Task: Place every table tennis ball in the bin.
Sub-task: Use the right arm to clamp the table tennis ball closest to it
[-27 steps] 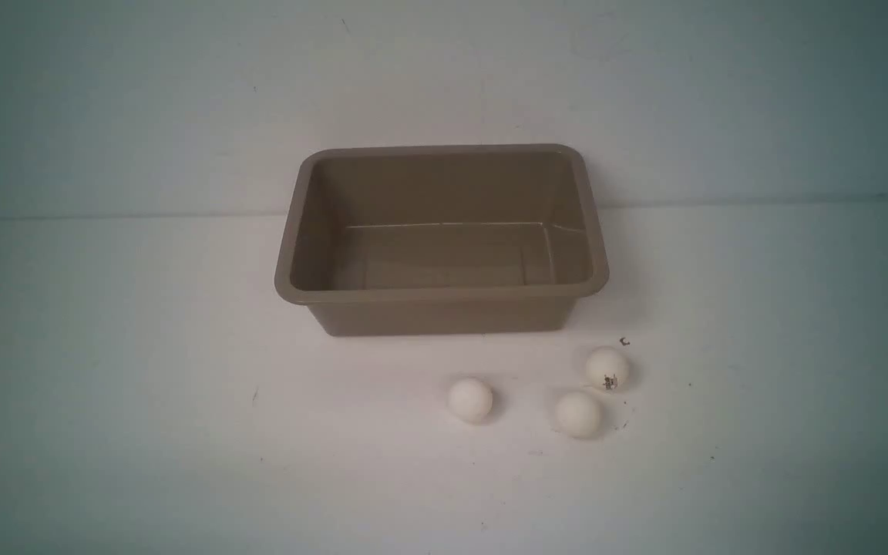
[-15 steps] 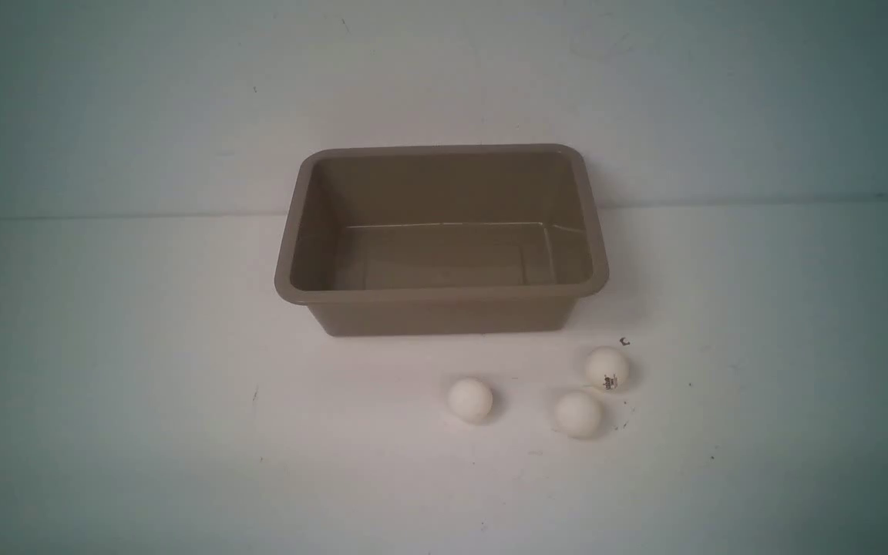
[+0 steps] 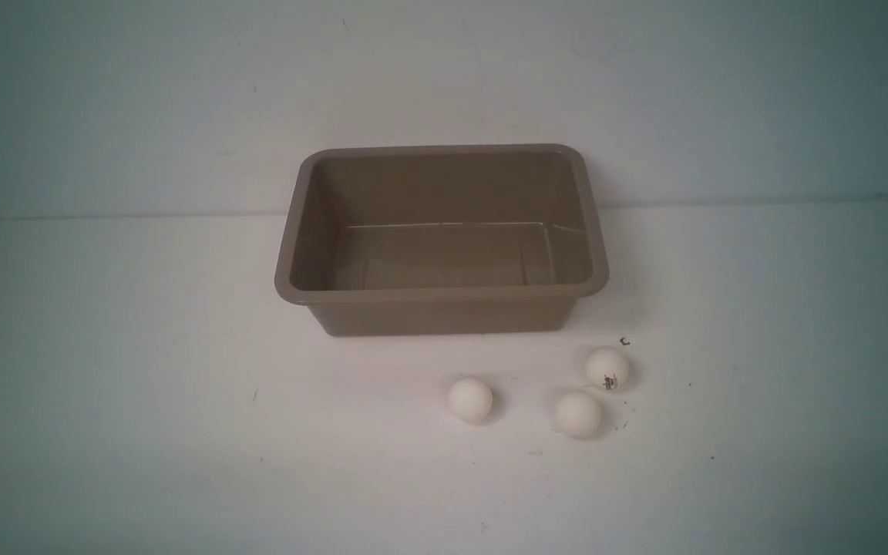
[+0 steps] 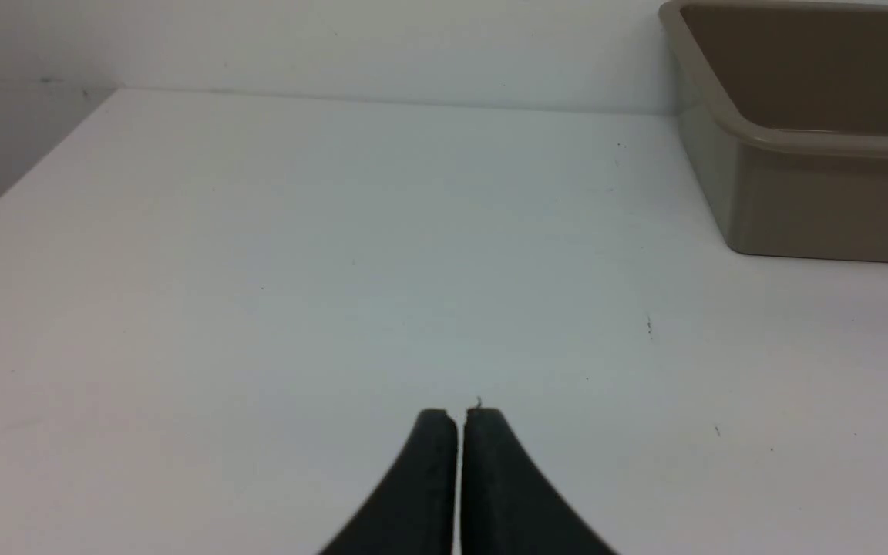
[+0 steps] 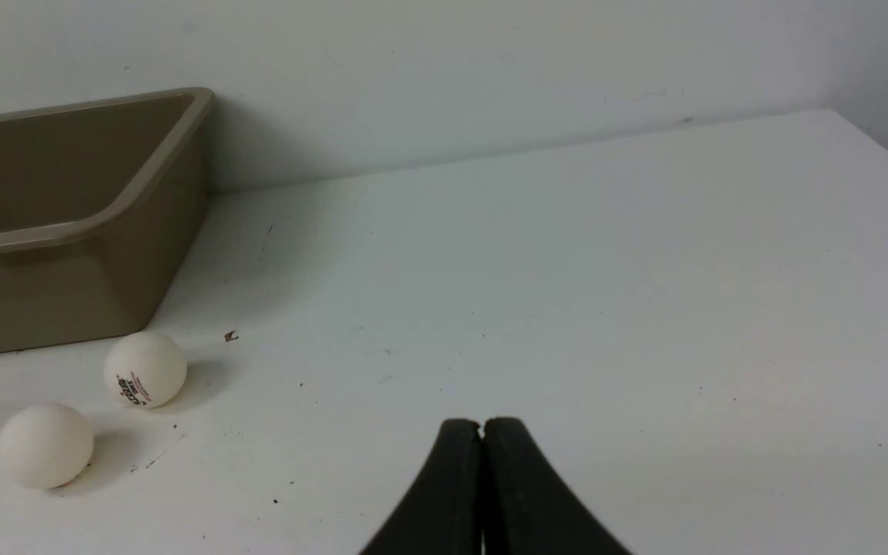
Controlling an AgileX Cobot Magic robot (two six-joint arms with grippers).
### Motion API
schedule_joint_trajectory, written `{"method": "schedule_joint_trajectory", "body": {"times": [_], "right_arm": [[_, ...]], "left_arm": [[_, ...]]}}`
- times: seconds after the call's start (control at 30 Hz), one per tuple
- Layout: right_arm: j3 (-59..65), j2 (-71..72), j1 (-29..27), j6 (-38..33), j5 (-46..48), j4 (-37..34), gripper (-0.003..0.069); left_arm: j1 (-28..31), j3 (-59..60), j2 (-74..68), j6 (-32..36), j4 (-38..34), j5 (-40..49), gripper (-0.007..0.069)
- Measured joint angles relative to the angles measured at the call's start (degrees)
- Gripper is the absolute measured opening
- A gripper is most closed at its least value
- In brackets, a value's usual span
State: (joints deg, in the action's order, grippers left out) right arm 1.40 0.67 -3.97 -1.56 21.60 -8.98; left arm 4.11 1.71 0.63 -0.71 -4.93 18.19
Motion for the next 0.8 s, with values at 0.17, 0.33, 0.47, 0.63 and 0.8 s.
{"method": "schedule_joint_trajectory", "body": {"times": [0.17, 0.33, 0.47, 0.63, 0.8], "right_arm": [[0.0, 0.0, 0.0, 3.03, 0.0, -2.76, -0.0016], [0.18, 0.0, 0.0, 8.36, -0.67, -15.68, -0.0016], [0.24, 0.0, 0.0, 9.68, -1.14, -25.08, -0.0016], [0.19, 0.0, 0.0, 9.94, -1.92, -37.31, -0.0016], [0.19, 0.02, 0.0, 10.0, -2.22, -39.97, -0.0016]], "left_arm": [[0.0, 0.0, 0.0, 0.0, 0.0, 0.0, -0.0004], [0.0, 0.0, 0.0, 0.0, 0.0, 0.0, -0.0004], [0.0, 0.0, 0.0, 0.0, 0.0, 0.0, -0.0004], [0.0, 0.0, 0.0, -6.86, -10.17, -0.53, -0.0004], [0.0, 0.0, 0.0, -14.18, -28.18, -5.35, -0.0004]]}}
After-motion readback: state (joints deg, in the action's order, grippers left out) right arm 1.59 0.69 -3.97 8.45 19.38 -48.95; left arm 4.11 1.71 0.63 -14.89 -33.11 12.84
